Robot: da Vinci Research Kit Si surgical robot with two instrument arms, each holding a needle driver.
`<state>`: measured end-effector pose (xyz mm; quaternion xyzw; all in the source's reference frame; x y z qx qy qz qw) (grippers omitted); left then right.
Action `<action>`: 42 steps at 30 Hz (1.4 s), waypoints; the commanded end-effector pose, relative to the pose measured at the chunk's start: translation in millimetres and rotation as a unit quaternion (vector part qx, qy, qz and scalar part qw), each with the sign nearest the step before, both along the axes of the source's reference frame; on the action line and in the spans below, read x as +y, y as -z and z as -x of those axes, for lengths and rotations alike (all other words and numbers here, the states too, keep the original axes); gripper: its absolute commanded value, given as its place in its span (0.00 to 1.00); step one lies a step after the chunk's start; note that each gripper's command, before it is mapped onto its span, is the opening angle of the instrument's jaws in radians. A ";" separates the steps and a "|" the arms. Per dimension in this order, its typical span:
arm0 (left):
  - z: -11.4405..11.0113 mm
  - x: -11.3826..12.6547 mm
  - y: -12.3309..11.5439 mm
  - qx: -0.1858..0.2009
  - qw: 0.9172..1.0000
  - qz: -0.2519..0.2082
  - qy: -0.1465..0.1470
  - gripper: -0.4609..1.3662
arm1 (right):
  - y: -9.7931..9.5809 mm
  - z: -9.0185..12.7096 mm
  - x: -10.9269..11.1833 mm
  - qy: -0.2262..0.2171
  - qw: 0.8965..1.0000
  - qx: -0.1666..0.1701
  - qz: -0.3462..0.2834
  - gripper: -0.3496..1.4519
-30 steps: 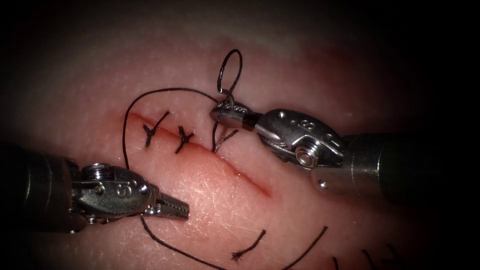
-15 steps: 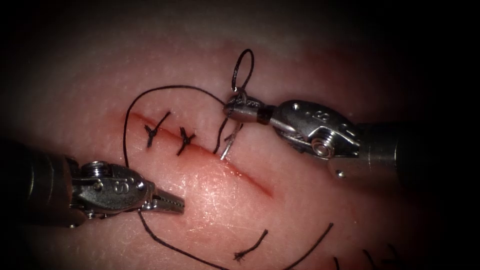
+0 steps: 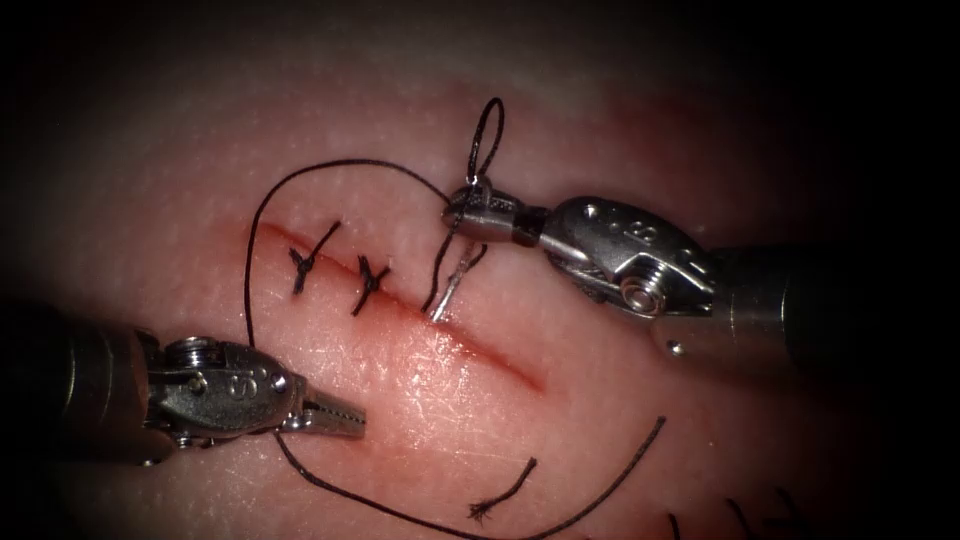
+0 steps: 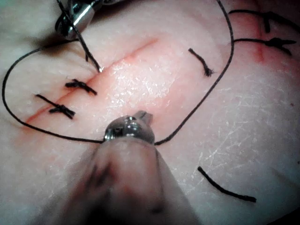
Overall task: Wound Closure
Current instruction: Use the right gripper to throw the needle through the bottom of the wound
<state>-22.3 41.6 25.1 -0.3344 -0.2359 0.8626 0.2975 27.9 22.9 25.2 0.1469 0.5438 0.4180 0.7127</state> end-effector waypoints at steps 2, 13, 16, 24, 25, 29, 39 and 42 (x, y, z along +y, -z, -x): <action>0.0 0.0 0.0 -0.002 1.000 -0.001 -0.001 0.06 | 0.0 -0.2 -0.1 0.004 1.000 0.007 -0.006 0.00; -0.1 0.0 -0.1 -0.002 1.000 -0.001 -0.001 0.06 | -0.1 0.2 0.2 -0.069 0.995 0.044 -0.050 0.00; -0.1 -0.1 -0.2 -0.002 1.000 0.000 -0.001 0.06 | -0.3 0.3 0.4 -0.091 0.992 0.058 -0.064 0.00; 0.0 -0.1 -0.2 -0.003 1.000 -0.001 -0.002 0.06 | -0.8 1.2 1.3 -0.118 0.986 0.077 -0.084 0.00; 0.0 -0.1 -0.2 -0.003 1.000 -0.001 -0.002 0.06 | -0.8 1.3 1.4 -0.120 0.986 0.080 -0.086 0.00; 0.0 -0.1 -0.2 -0.003 1.000 -0.001 -0.002 0.06 | -0.9 1.4 1.5 -0.128 0.983 0.090 -0.099 0.00; 0.0 -0.1 -0.2 -0.003 1.000 -0.001 -0.002 0.06 | -0.8 -1.2 0.3 -0.206 0.935 0.163 -0.239 0.00; 0.0 -0.1 -0.2 -0.003 1.000 -0.001 -0.002 0.06 | -0.9 -2.6 -0.5 -0.222 0.918 0.179 -0.276 0.00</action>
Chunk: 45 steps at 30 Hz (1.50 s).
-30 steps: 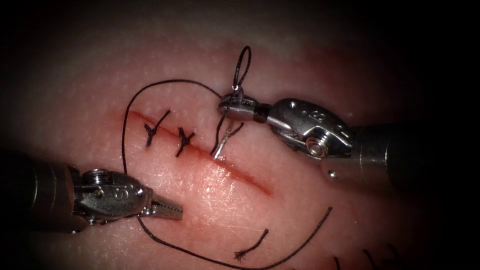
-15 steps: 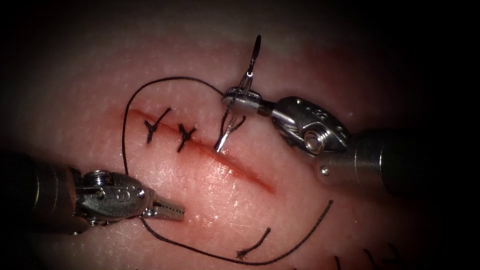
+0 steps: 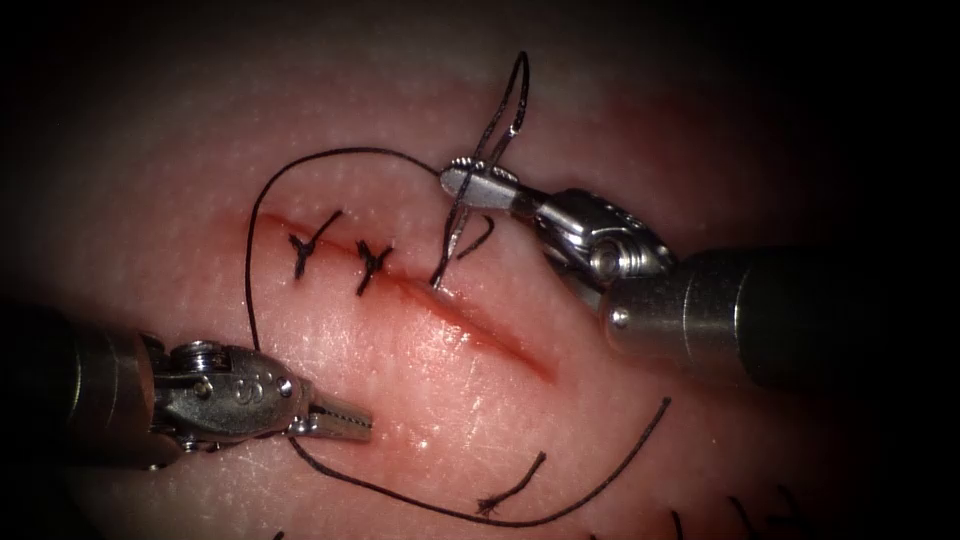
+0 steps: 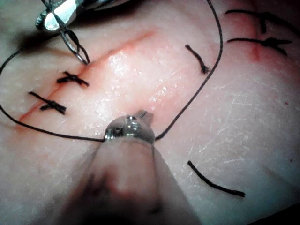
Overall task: Wound Closure
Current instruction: Use the right gripper to throw the needle through the bottom of the wound
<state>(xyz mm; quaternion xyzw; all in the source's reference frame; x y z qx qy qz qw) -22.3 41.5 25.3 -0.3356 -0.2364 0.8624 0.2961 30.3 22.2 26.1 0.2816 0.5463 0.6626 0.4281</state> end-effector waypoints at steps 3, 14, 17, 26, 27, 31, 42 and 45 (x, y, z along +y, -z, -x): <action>0.0 0.0 0.0 -0.001 1.000 -0.001 -0.001 0.06 | 0.1 -1.4 -0.8 -0.013 0.998 0.028 -0.047 0.00; -0.2 -0.1 0.0 -0.001 1.000 -0.001 -0.002 0.06 | 2.6 -2.6 -4.3 0.004 0.982 0.003 -0.190 0.00; -0.2 -0.1 0.0 -0.001 1.000 -0.001 -0.001 0.06 | 3.4 -2.3 -4.6 0.004 0.977 -0.009 -0.213 0.00; -0.1 -0.1 0.0 -0.001 1.000 -0.001 -0.001 0.06 | 4.0 -2.5 -5.0 -0.016 0.955 -0.009 -0.295 0.00; -0.1 -0.1 0.0 -0.001 1.000 -0.001 -0.001 0.06 | 4.0 -2.6 -5.0 -0.017 0.954 -0.008 -0.298 0.00; -0.2 -0.1 0.1 -0.001 1.000 -0.001 -0.001 0.06 | 4.0 -1.9 -4.1 -0.026 0.957 -0.028 -0.287 0.00; -0.2 -0.1 0.1 -0.001 1.000 -0.001 -0.001 0.06 | 3.2 0.3 -3.3 -0.011 0.969 -0.077 -0.233 0.00; -0.1 -0.1 0.1 -0.001 1.000 -0.001 -0.001 0.06 | 3.6 -0.6 -3.9 0.000 0.964 -0.064 -0.257 0.00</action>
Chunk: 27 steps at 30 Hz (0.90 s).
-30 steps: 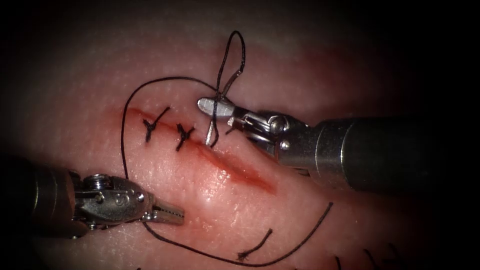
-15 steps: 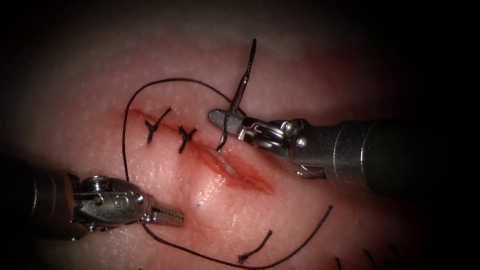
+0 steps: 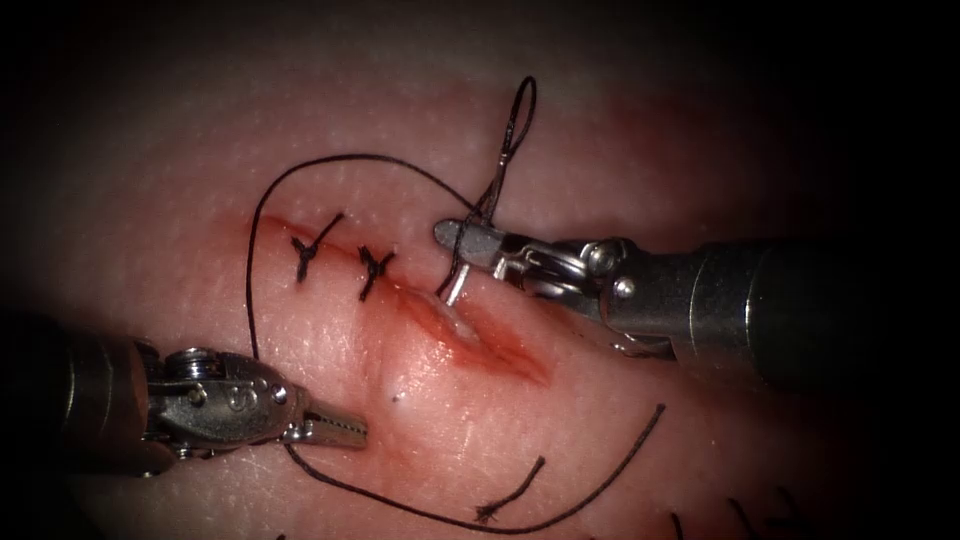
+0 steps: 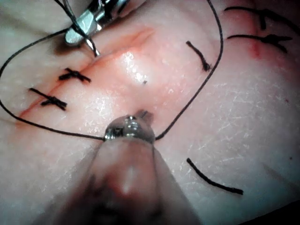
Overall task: Wound Closure
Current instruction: Use the right gripper to throw the needle through the bottom of the wound
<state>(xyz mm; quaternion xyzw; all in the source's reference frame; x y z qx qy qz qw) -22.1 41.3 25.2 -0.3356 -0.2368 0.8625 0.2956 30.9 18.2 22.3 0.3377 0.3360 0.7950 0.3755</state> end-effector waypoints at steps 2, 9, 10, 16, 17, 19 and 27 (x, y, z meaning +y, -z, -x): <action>0.1 0.0 0.0 -0.002 1.000 -0.002 -0.001 0.06 | 0.3 -0.9 -0.4 0.007 1.000 0.010 -0.029 0.00; 0.1 0.1 -0.1 -0.002 1.000 -0.002 -0.001 0.06 | 1.7 -2.8 -2.1 0.021 0.995 0.027 -0.091 0.00; 0.1 0.2 -0.1 -0.002 1.000 -0.002 -0.001 0.06 | 1.8 -2.9 -2.3 0.024 0.995 0.028 -0.094 0.00; 0.1 0.4 0.0 -0.002 1.000 -0.003 -0.001 0.06 | 1.8 -2.8 -3.6 0.030 0.992 0.034 -0.118 0.00; 0.1 0.4 0.0 -0.002 1.000 -0.003 -0.001 0.06 | 1.8 -2.8 -3.9 0.030 0.991 0.035 -0.123 0.00; 0.2 0.5 0.0 -0.002 1.000 -0.003 -0.001 0.06 | 1.7 -3.1 -4.8 0.032 0.990 0.042 -0.131 0.00; 0.3 0.4 0.0 -0.002 1.000 -0.003 -0.001 0.06 | 2.3 -4.5 -6.6 0.039 0.988 0.056 -0.136 0.00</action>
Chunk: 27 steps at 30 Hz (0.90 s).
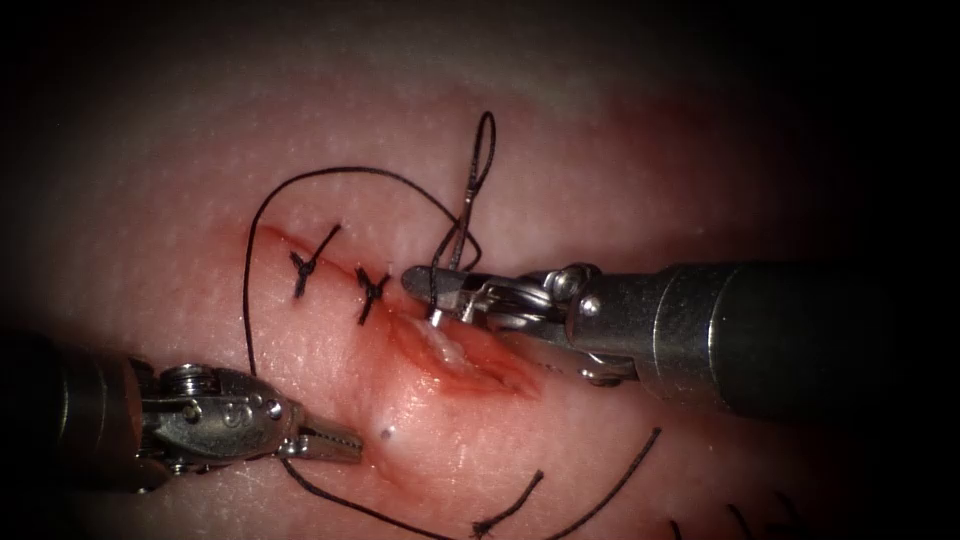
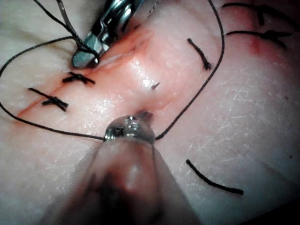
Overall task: Wound Closure
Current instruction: Use the right gripper to throw the needle through the bottom of the wound
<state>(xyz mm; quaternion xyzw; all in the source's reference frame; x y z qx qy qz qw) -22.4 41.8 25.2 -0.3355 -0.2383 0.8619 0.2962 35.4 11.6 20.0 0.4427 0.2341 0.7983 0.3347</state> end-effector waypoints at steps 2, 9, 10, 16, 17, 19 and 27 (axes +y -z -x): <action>0.0 -0.1 0.0 -0.002 1.000 -0.002 -0.001 0.06 | 0.0 -0.1 0.0 0.004 1.000 -0.001 -0.001 0.00; 0.0 -0.1 0.0 -0.001 1.000 -0.001 -0.001 0.06 | 0.0 0.1 0.0 0.004 1.000 -0.002 0.000 0.00; 0.0 -0.1 0.0 -0.001 1.000 -0.001 -0.001 0.06 | 0.0 0.1 0.0 0.004 1.000 -0.002 0.000 0.00; 0.0 -0.3 0.1 -0.002 1.000 -0.002 -0.001 0.06 | -0.7 1.3 1.0 0.006 0.998 -0.032 0.048 0.00; 0.0 -0.4 0.2 -0.002 1.000 -0.002 -0.001 0.06 | -1.0 1.7 1.3 0.010 0.997 -0.040 0.062 0.00; 0.0 -0.4 0.2 -0.002 1.000 -0.002 -0.001 0.06 | -2.0 3.0 2.3 0.020 0.992 -0.062 0.104 0.00; -0.2 -0.7 0.4 -0.003 1.000 -0.003 -0.002 0.06 | -4.7 5.9 4.8 0.048 0.973 -0.096 0.205 0.00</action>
